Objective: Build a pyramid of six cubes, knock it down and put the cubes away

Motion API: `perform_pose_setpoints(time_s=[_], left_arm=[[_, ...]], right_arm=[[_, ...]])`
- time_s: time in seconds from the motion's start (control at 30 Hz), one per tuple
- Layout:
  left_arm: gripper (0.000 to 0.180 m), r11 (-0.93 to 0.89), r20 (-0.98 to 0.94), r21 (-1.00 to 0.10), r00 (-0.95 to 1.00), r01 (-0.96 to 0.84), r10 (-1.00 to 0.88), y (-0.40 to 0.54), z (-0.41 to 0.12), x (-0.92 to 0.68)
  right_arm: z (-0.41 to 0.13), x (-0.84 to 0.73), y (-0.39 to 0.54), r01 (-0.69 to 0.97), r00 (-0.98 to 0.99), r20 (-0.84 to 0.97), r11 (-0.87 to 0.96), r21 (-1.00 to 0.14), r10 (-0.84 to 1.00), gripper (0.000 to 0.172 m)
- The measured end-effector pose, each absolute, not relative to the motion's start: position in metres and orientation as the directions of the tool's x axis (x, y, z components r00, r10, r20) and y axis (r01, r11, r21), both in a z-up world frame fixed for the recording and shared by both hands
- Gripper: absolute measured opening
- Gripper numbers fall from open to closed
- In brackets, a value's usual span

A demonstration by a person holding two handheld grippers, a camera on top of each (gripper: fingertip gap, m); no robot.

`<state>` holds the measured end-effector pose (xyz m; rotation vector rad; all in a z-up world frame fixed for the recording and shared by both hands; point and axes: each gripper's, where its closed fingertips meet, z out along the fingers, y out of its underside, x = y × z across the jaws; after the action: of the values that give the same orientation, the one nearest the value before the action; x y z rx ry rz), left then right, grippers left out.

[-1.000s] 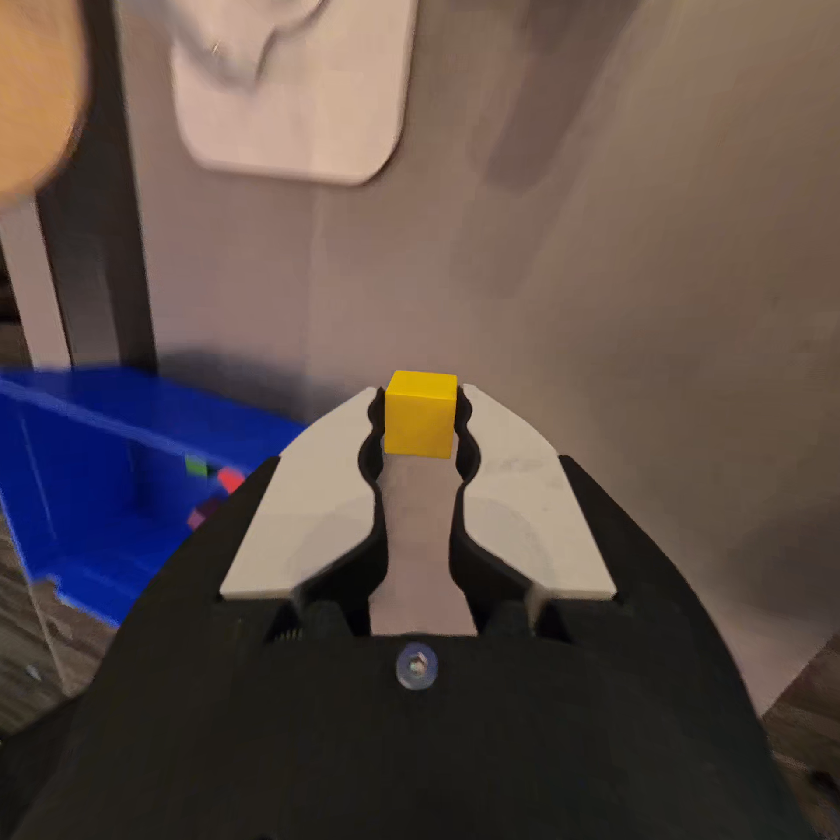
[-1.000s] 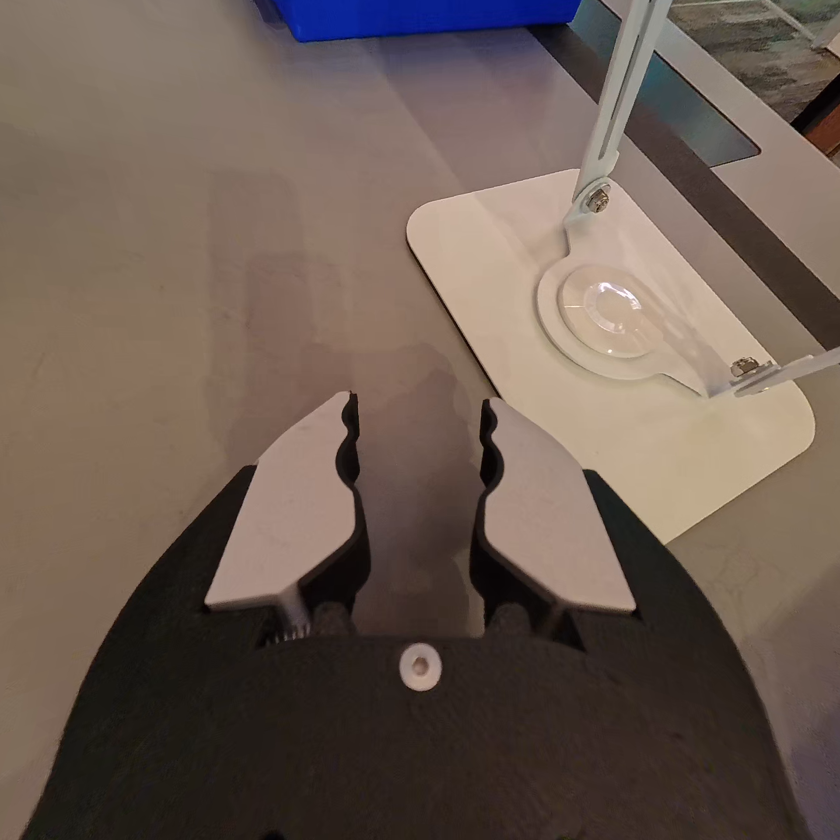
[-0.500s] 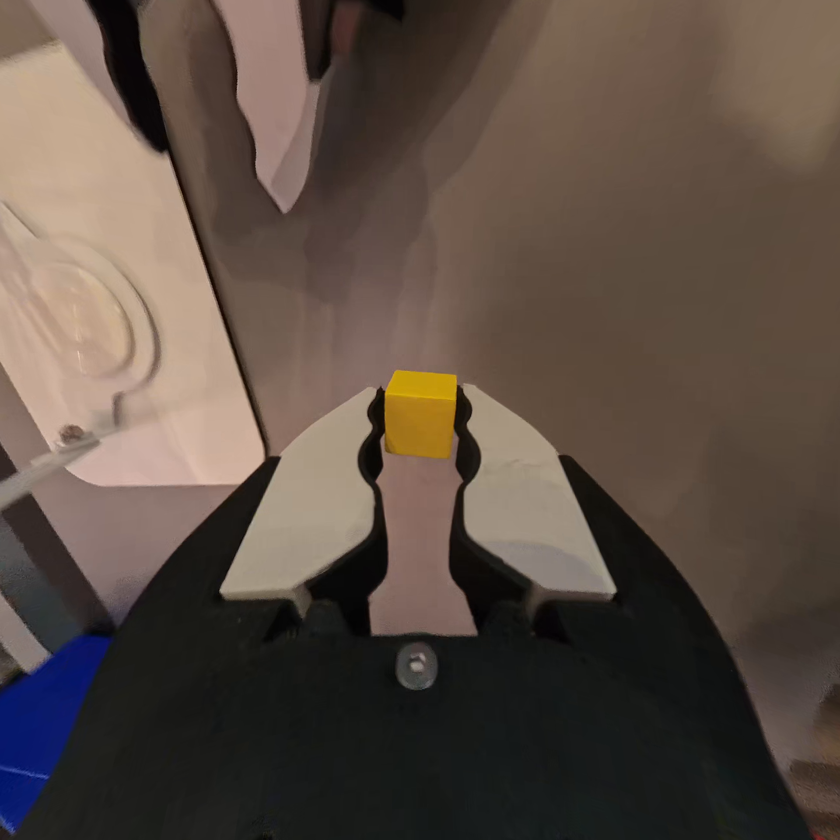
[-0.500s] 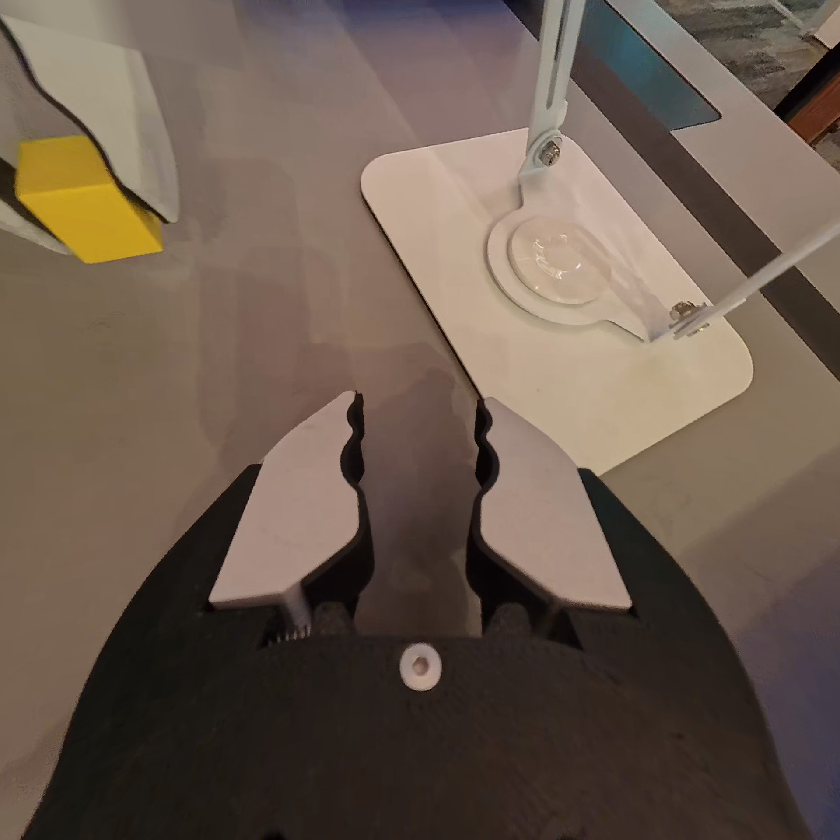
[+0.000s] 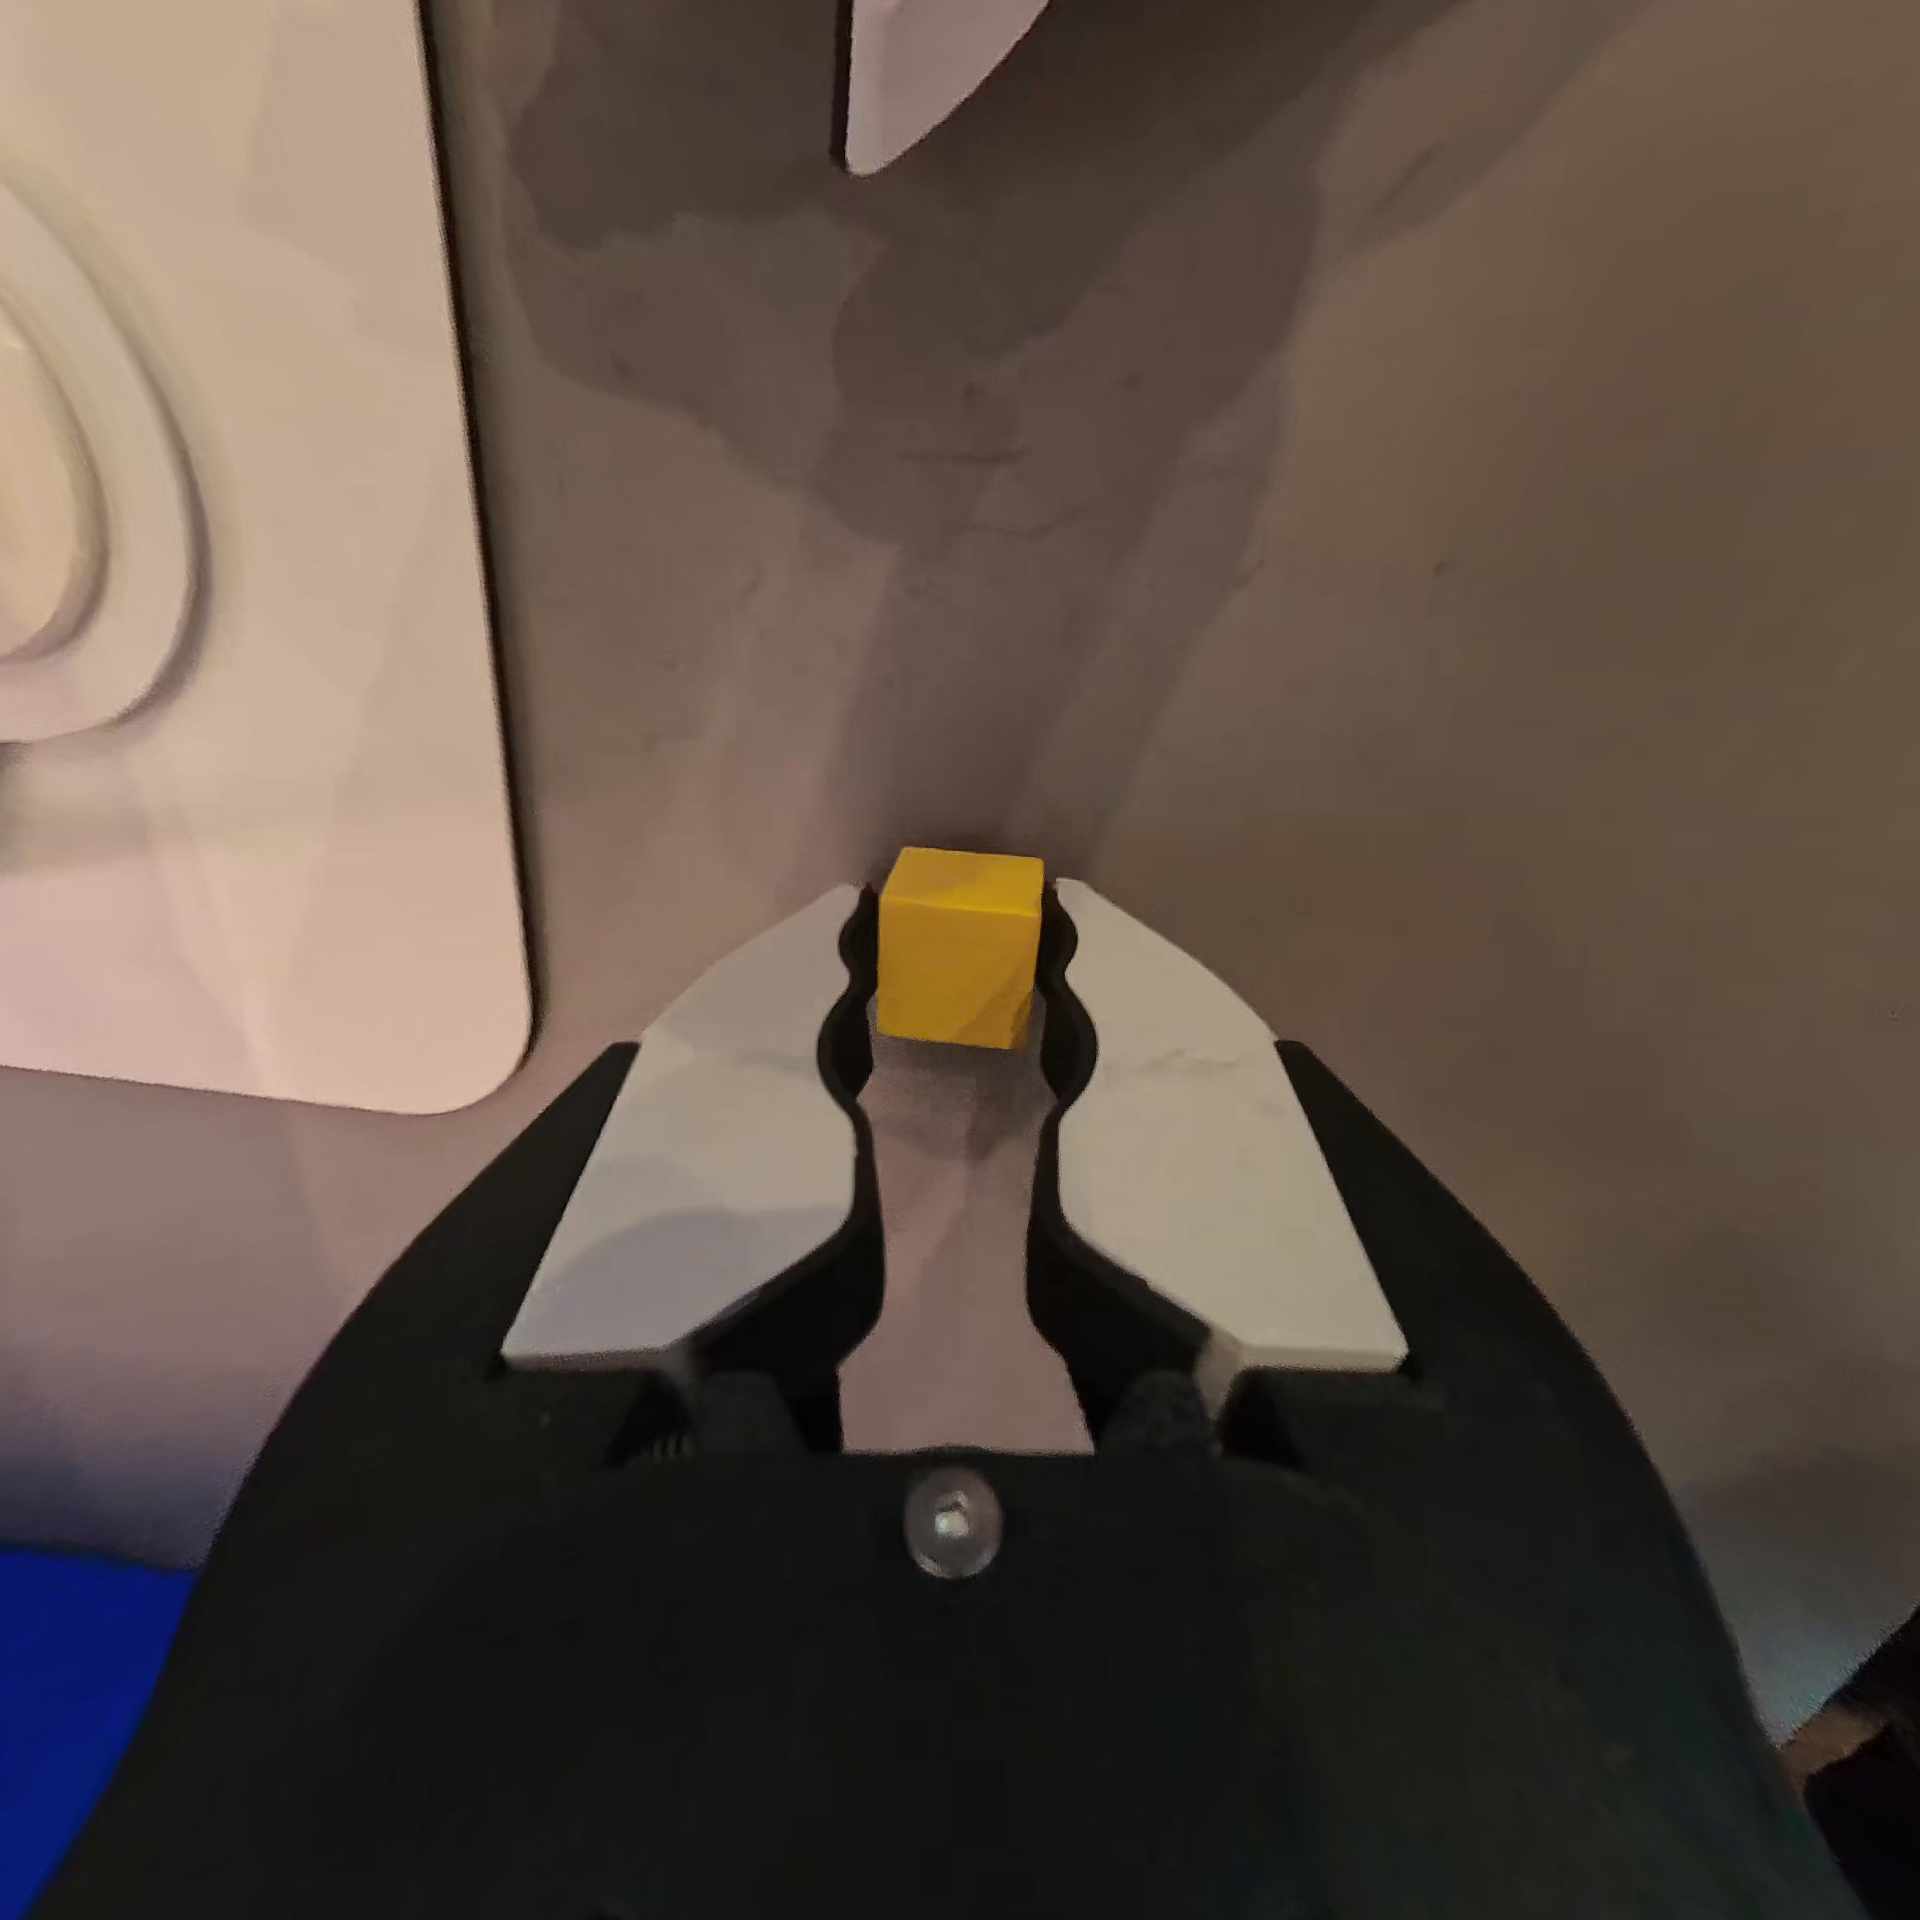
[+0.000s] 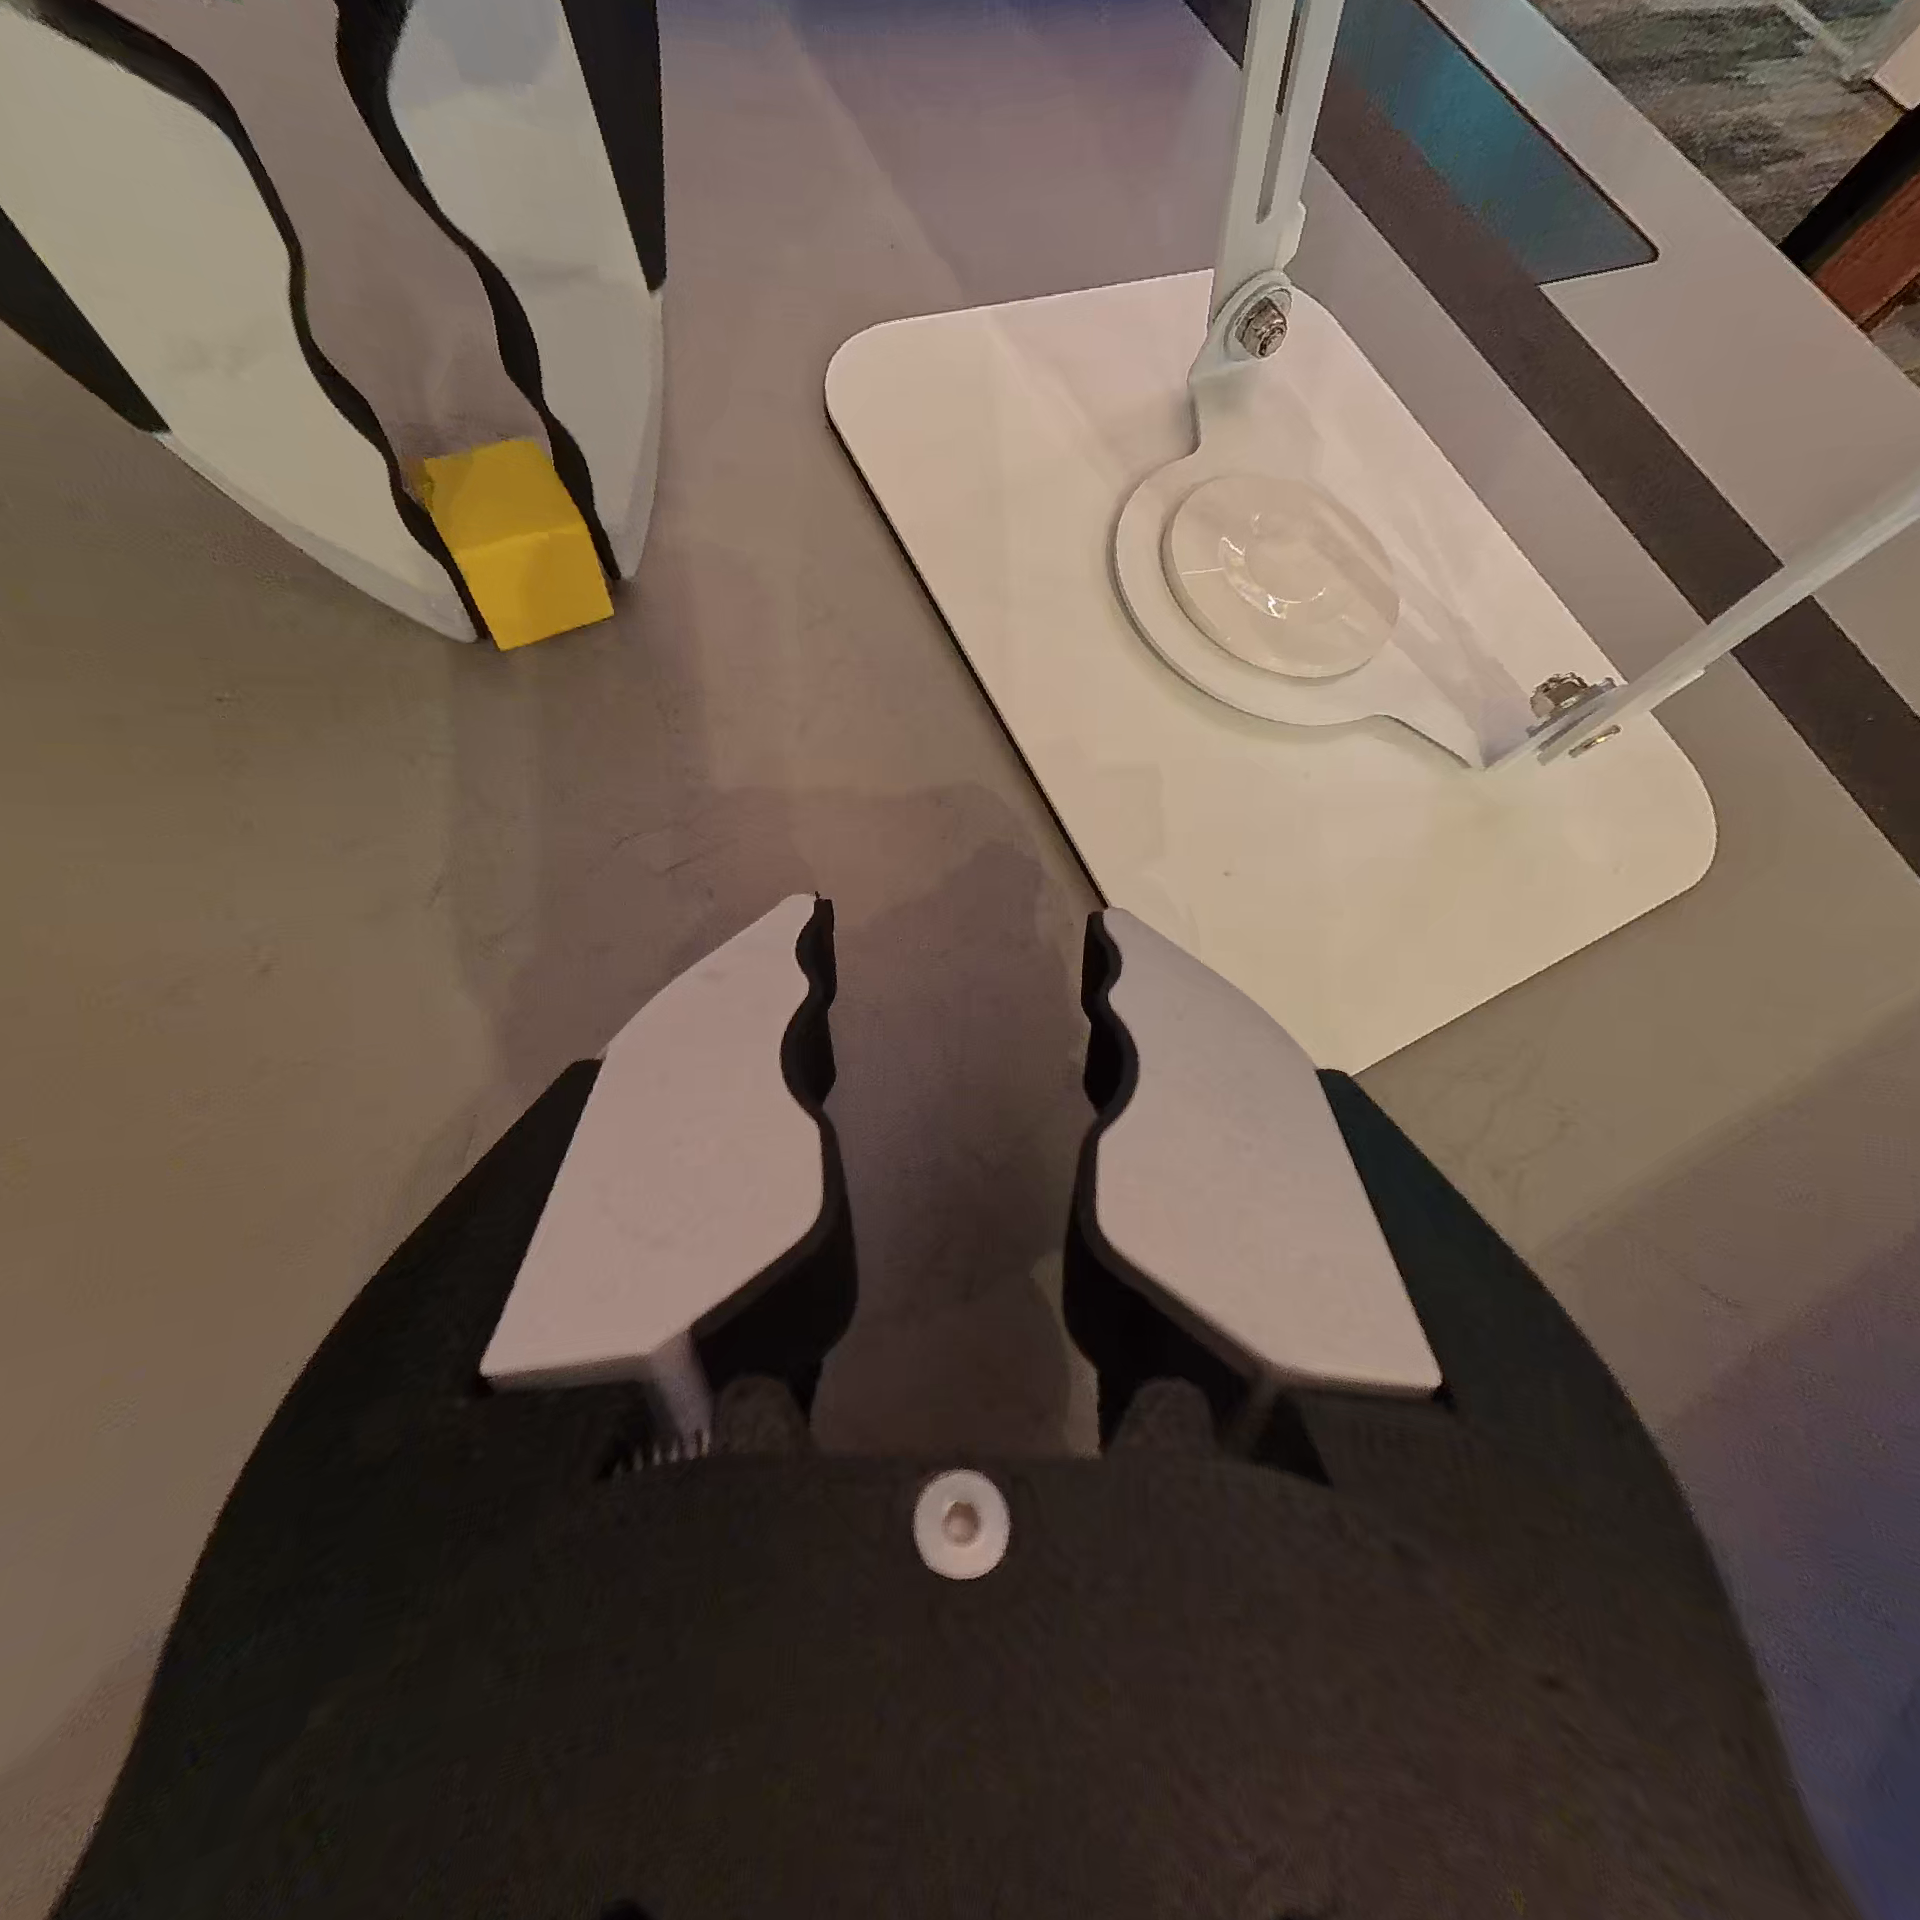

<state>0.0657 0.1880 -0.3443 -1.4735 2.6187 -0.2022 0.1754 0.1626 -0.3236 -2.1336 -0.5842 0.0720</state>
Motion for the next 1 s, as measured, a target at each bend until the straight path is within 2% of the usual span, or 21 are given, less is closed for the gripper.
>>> perform_pose_setpoints(time_s=[0.1,0.2,0.3,0.43,0.63,0.73,0.83,1.0], left_arm=[[0.028,0.488,-0.023,-0.221,-0.496,-0.845,-0.868,0.187,-0.347,0.067],[0.030,0.500,-0.034,-0.213,-0.505,-0.840,-0.863,0.189,-0.347,0.065],[0.044,0.514,-0.031,-0.215,-0.520,-0.830,-0.853,0.189,-0.346,0.064],[0.054,0.526,-0.040,-0.235,-0.533,-0.817,-0.845,0.191,-0.340,0.065],[0.048,0.545,-0.134,-0.262,-0.529,-0.796,-0.838,0.212,-0.287,0.032],[0.042,0.470,-0.228,-0.299,-0.416,-0.830,-0.880,0.261,-0.240,0.001],[0.044,0.338,-0.315,-0.323,-0.236,-0.884,-0.919,0.335,-0.207,-0.033],[0.049,0.136,-0.352,-0.311,-0.019,-0.941,-0.936,0.446,-0.212,-0.079]], right_arm=[[-0.324,0.175,0.163,0.384,0.886,0.163,-0.489,-0.783,0.434,0.046],[-0.324,0.175,0.163,0.385,0.886,0.163,-0.490,-0.782,0.435,0.046],[-0.324,0.175,0.162,0.384,0.886,0.162,-0.489,-0.783,0.435,0.046],[-0.324,0.175,0.162,0.383,0.886,0.162,-0.488,-0.784,0.435,0.046],[-0.323,0.175,0.162,0.377,0.887,0.156,-0.486,-0.789,0.435,0.046],[-0.324,0.175,0.162,0.381,0.886,0.157,-0.490,-0.784,0.437,0.046],[-0.325,0.175,0.162,0.382,0.885,0.157,-0.492,-0.782,0.438,0.046],[-0.324,0.175,0.162,0.376,0.887,0.151,-0.493,-0.785,0.436,0.046]])
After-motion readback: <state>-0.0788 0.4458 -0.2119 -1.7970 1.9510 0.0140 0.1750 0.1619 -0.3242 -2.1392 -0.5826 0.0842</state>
